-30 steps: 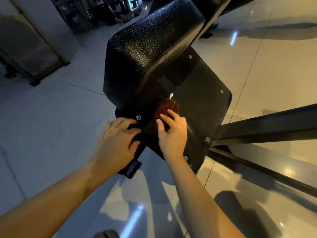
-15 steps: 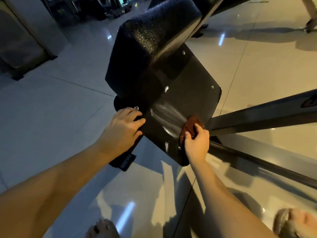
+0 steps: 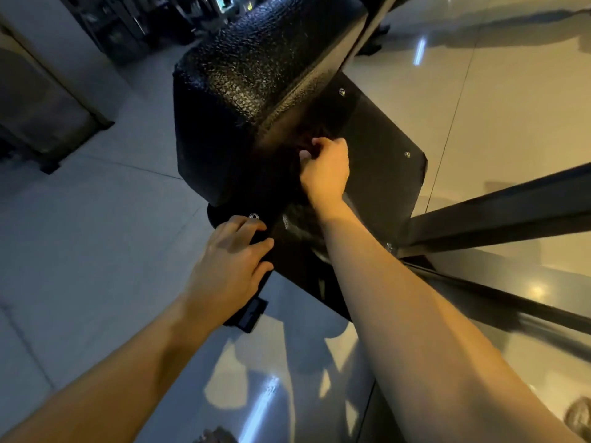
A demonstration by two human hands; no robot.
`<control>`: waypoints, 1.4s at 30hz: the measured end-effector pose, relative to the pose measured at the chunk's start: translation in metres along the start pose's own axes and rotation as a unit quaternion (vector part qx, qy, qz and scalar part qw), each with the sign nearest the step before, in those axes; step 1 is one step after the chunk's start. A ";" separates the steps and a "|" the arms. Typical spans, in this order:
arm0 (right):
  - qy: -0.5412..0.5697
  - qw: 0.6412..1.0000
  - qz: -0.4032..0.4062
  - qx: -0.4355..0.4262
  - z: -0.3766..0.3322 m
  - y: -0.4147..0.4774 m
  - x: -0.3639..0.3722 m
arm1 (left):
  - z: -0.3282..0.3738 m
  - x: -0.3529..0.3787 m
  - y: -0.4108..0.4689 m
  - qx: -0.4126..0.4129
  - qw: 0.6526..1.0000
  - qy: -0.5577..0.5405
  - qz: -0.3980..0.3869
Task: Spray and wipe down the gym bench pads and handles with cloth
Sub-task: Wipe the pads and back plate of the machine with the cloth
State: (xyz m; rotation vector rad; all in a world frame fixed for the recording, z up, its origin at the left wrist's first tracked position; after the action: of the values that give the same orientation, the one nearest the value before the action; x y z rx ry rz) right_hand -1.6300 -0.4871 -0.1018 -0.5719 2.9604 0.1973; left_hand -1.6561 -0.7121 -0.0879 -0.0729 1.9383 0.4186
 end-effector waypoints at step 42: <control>-0.080 0.995 0.042 -0.038 0.059 -0.015 -0.030 | -0.001 -0.009 0.001 -0.033 0.999 0.028 -0.026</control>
State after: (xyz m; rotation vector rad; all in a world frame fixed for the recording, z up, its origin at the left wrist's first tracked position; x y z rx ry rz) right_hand -1.5911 -0.4809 -0.1576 -0.4186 2.8328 0.3487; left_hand -1.6536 -0.7122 -0.0794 -0.1800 1.9734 0.4505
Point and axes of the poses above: each hand's wrist, its own y-axis towards the middle knuckle, its own x-axis out of the palm, z = x × y, the point moved 2 cm from there along y, towards the middle knuckle, and after that the axes turned 10 degrees about y, right-handed, at the moved point
